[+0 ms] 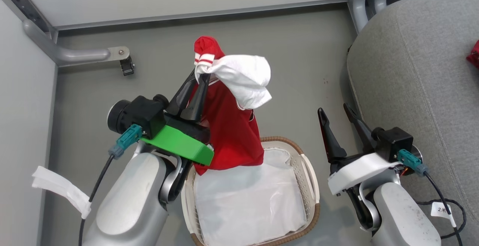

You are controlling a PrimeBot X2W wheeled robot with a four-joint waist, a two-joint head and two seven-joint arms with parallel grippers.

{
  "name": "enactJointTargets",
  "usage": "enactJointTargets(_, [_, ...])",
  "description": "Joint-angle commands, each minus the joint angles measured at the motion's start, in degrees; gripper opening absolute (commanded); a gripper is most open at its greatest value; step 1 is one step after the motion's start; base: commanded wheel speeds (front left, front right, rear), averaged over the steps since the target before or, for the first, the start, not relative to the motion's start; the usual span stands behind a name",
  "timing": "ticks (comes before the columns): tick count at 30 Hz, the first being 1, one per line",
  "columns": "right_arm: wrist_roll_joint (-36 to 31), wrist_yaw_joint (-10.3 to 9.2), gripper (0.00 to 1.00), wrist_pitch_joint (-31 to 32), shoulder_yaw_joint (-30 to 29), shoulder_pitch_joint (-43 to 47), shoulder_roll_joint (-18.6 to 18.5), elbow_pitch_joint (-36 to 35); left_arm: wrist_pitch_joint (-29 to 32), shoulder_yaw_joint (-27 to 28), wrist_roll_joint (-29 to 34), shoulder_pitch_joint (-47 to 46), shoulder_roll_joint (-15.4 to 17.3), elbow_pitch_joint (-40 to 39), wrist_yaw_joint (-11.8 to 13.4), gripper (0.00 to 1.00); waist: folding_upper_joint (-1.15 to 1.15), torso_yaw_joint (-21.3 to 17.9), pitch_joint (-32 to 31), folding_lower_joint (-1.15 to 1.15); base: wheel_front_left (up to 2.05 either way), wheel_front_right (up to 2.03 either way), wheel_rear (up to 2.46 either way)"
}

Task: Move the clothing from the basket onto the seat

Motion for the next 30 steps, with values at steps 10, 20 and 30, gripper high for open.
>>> enactJointTargets(10, [0.9,-0.07,1.00,-0.1,0.7,2.7,-0.2,0.8,0.0,1.9,1.5,-5.2,-0.3,-9.0,0.0,0.00,0.00,1.4,-3.4,0.00,0.00,0.00,0.00])
enactJointTargets(20, [2.3,-0.07,1.00,-0.1,6.5,0.7,-0.2,-2.1,0.0,1.6,1.5,-7.0,-0.5,-10.3,0.0,0.00,0.00,1.6,-3.0,0.00,0.00,0.00,0.00])
enactJointTargets(30, [1.0,-0.08,1.00,-0.1,18.1,-9.1,-0.2,-2.8,0.0,-0.3,0.7,-7.4,-1.3,-10.7,0.0,0.00,0.00,3.9,-2.3,0.00,0.00,0.00,0.00])
